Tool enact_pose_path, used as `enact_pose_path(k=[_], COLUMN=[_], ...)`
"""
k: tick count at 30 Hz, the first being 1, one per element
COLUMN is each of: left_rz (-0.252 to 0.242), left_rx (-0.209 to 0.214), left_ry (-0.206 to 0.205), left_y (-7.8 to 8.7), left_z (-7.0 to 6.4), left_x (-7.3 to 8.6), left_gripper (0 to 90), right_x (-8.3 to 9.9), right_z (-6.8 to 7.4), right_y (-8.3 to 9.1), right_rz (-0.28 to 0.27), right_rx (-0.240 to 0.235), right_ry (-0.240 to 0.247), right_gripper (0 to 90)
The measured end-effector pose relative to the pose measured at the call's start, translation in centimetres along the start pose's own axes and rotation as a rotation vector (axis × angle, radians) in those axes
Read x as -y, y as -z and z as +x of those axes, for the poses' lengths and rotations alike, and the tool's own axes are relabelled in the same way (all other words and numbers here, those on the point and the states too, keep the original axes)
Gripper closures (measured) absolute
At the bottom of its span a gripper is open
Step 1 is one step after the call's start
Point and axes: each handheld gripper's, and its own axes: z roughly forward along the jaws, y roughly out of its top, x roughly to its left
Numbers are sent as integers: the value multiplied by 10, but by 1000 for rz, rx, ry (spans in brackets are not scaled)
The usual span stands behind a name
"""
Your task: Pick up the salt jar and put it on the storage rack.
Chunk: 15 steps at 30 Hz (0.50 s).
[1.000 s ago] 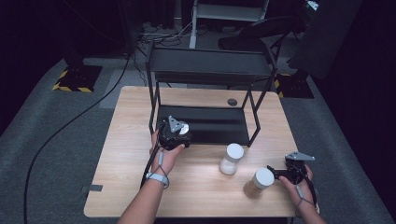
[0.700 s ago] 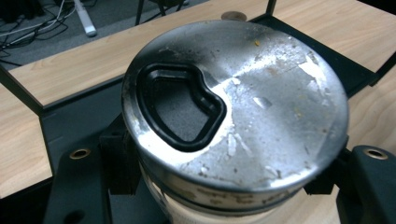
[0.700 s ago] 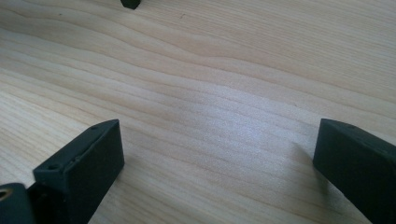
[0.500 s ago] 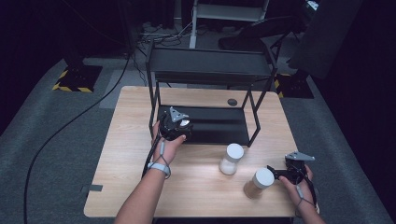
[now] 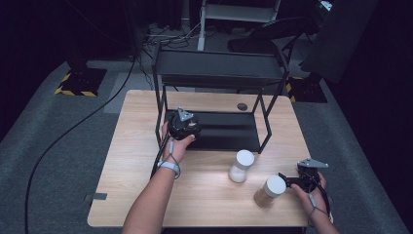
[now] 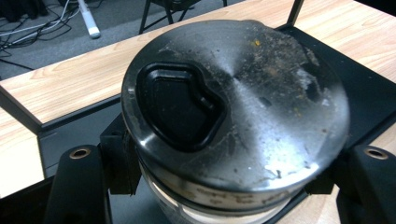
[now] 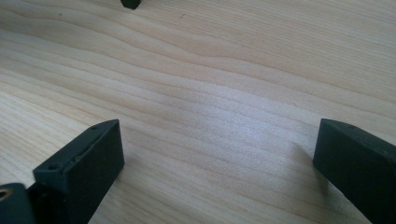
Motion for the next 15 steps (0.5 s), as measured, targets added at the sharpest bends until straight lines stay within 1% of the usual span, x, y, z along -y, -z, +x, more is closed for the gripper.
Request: enact_pose_path(k=[3, 7, 9, 15], left_rz=[3, 22, 25, 31], left_rx=[0, -4, -10, -6], left_ry=[-13, -11, -8, -6], left_y=[-8, -17, -20, -25], left_z=[3, 7, 8, 12], left_x=[3, 7, 9, 13], left_gripper=[298, 297, 298, 297], right_x=[0, 0, 0, 0], right_z=[0, 0, 0, 0], right_y=[0, 0, 0, 0], right_rz=[0, 0, 0, 0], right_rx=[0, 0, 0, 0], right_ry=[0, 0, 0, 0], right_gripper=[18, 18, 18, 18])
